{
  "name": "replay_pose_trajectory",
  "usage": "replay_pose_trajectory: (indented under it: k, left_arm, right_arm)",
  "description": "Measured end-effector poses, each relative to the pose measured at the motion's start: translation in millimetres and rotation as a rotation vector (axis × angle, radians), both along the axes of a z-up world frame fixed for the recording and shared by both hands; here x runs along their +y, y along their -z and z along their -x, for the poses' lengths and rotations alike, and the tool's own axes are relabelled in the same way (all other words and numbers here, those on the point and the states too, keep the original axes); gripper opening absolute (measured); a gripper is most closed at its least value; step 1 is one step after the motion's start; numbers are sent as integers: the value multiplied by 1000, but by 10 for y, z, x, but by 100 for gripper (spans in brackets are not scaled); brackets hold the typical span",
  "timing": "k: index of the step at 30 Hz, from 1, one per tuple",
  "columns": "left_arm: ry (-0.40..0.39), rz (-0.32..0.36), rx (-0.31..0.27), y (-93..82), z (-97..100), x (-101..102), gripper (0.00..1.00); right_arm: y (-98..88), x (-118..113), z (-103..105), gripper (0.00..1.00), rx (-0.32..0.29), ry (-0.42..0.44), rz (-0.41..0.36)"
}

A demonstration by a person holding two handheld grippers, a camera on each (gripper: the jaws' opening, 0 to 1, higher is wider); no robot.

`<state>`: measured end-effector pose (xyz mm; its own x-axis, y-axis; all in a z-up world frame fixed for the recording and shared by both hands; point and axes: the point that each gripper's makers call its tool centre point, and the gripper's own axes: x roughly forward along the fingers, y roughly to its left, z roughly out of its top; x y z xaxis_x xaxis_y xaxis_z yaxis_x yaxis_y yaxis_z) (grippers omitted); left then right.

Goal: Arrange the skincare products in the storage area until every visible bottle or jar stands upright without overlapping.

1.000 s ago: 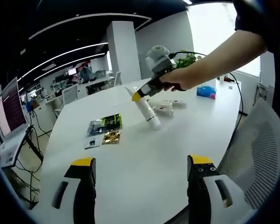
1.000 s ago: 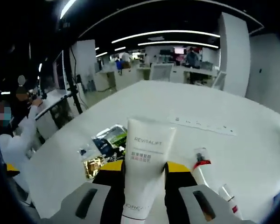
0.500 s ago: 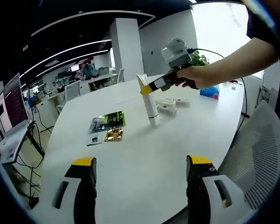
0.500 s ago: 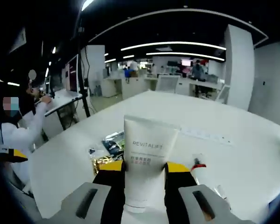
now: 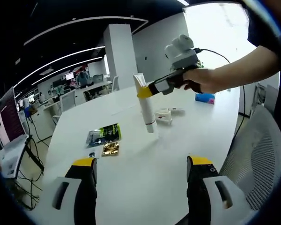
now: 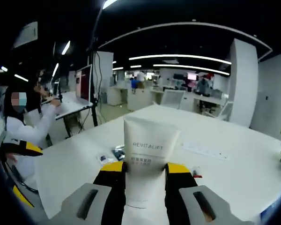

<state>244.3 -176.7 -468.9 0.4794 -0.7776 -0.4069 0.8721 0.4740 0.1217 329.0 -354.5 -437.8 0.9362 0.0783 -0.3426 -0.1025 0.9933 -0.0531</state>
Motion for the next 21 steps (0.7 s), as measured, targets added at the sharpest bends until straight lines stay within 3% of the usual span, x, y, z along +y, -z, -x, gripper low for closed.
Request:
replay_pose_trajectory:
  k: [6, 17, 21]
  left_arm:
    - [17, 106, 26, -138, -54, -209, 70]
    - [57, 185, 27, -469, -135, -443, 68]
    - [66, 224, 38, -599, -158, -539, 65]
  right_arm:
    - [-298, 112, 160, 23, -49, -22, -4]
    - [-790, 364, 404, 24, -120, -68, 13]
    - [-875, 508, 531, 24, -130, -92, -4]
